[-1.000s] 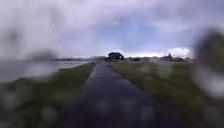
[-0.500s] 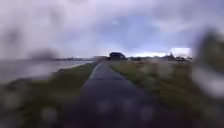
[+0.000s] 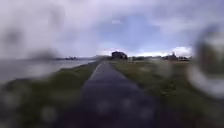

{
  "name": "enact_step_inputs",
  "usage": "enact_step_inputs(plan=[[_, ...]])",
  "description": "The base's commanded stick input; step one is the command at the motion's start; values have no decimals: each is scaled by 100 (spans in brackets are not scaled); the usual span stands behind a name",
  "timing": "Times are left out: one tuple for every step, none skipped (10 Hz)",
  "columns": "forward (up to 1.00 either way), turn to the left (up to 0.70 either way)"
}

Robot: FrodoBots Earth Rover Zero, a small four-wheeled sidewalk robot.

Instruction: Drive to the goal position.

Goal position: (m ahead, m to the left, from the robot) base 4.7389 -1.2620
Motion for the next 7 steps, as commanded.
enact_step_inputs(plan=[[70, 0], [70, 0], [70, 0], [70, 0], [70, 0], [70, 0], [70, 0]])
